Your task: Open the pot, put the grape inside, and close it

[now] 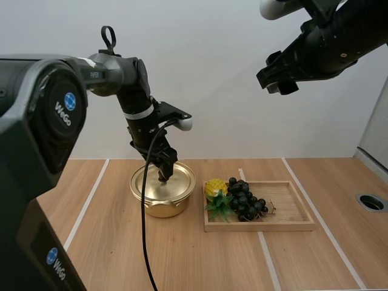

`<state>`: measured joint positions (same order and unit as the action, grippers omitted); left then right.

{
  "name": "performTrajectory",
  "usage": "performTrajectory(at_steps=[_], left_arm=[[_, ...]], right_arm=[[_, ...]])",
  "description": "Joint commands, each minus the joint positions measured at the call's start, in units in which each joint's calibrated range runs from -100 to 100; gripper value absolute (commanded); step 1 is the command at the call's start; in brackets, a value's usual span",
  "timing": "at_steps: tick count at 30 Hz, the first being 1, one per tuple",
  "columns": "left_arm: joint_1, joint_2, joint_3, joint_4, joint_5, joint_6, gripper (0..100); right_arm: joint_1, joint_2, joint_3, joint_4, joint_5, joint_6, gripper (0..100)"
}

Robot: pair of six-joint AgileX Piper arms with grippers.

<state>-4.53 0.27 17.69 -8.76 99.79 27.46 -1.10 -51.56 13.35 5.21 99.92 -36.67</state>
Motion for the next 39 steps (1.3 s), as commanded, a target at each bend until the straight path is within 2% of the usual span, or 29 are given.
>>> performTrajectory(at_steps=[1,16,39], left_arm=[[-0.27,1.4,-0.3,-0.6,-1.2,0.3,100],[-0.27,8.9,-7.9,-0.5,-1.2,0.3,100],[-0.41,13.8,-8.2,-0.3,-1.5,-0.1,100]], right_arm=[[0.0,-0.5,-0.8,0.7,0.1,-0.6,100],[0.0,-0.5,-0.8,3.0,0.1,-1.7,100],[0.0,-0.5,-0.8,3.0,0.1,-1.7,100]])
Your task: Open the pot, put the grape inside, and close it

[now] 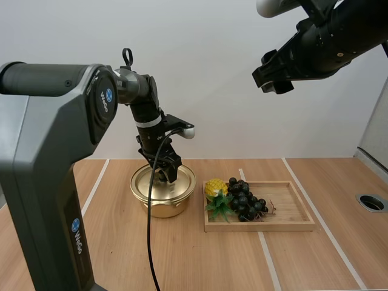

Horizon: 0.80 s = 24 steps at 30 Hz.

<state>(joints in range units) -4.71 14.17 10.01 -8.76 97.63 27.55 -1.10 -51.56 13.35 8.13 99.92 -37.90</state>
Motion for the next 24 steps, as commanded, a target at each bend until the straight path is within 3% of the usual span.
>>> performTrajectory(at_steps=[1,3,4,7,8,17,24], left_arm=[[-0.22,-0.1,-0.5,-0.3,1.1,-0.2,100],[-0.22,-0.1,-0.5,-0.1,1.4,-0.2,100],[-0.22,-0.1,-0.5,0.2,1.4,-0.3,85],[-0.22,-0.1,-0.5,0.4,1.4,-0.3,15],[-0.22,-0.1,-0.5,0.4,1.4,-0.2,0],[-0.22,-0.8,-0.5,0.5,1.5,-1.2,0],[-0.22,-9.0,-4.6,1.0,2.4,-3.4,0]], right_arm=[[0.0,-0.5,-0.8,0.1,0.1,-0.5,100],[0.0,-0.5,-0.8,0.1,0.1,-0.5,100],[0.0,-0.5,-0.8,0.1,0.1,-0.5,100],[0.0,-0.5,-0.8,0.1,0.1,-0.5,100],[0.0,-0.5,-0.8,0.1,0.1,-0.5,100],[0.0,-0.5,-0.8,0.1,0.1,-0.5,100],[0.0,-0.5,-0.8,0.1,0.1,-0.2,100]])
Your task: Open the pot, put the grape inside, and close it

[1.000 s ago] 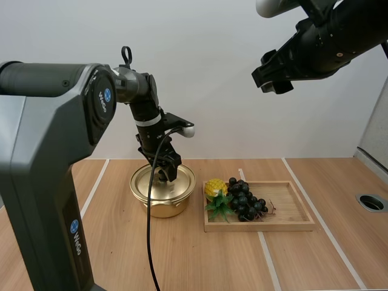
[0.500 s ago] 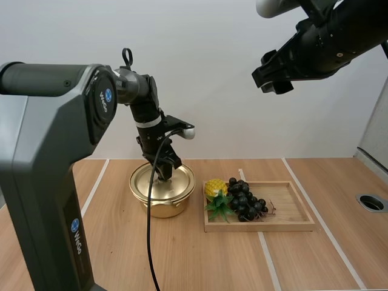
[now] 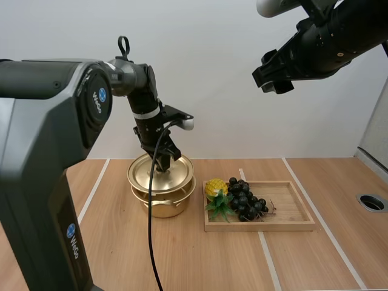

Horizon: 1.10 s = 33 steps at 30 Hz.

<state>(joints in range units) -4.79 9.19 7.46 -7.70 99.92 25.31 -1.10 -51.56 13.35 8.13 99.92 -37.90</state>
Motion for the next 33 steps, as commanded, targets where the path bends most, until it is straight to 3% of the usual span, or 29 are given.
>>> performTrajectory(at_steps=[1,11,19,33], left_arm=[[-0.15,-5.5,-2.8,0.0,0.1,-1.3,0],[-0.15,-21.9,-12.3,0.3,-4.1,-4.3,0],[-0.07,-36.2,-16.2,0.3,-22.1,-13.3,0],[-0.07,-53.8,-27.3,3.7,-37.3,-24.2,0]], right_arm=[[0.0,-0.5,-0.8,0.1,0.1,-0.1,100],[0.0,-0.5,-0.8,1.8,0.1,1.4,100],[0.0,-0.5,-0.8,1.8,0.1,1.4,100],[0.0,-0.4,-0.8,2.4,-1.6,1.2,100]])
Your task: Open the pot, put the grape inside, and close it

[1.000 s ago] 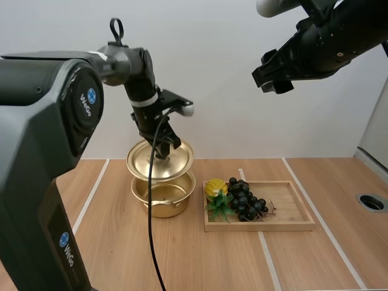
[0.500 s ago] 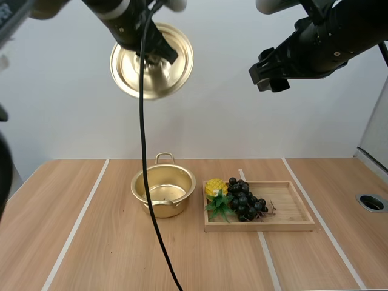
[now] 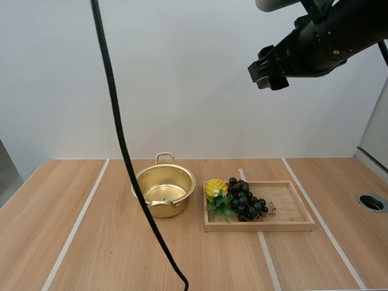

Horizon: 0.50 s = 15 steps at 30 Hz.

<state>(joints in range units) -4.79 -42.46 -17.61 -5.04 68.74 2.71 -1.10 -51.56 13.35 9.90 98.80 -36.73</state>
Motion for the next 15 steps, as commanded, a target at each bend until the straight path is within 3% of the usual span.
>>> performTrajectory(at_steps=[1,6,15], left_arm=[[-0.07,-2.7,-3.3,1.7,-7.0,-2.3,0],[-0.07,-4.3,-9.5,5.6,-8.3,-6.8,0],[-0.07,-4.5,-14.4,5.7,-8.5,-8.9,0]], right_arm=[[0.0,-0.4,-0.8,0.8,0.1,0.1,100],[0.0,1.9,-0.8,2.2,1.2,0.1,100],[0.0,10.5,-0.8,2.7,1.2,-1.0,100]])
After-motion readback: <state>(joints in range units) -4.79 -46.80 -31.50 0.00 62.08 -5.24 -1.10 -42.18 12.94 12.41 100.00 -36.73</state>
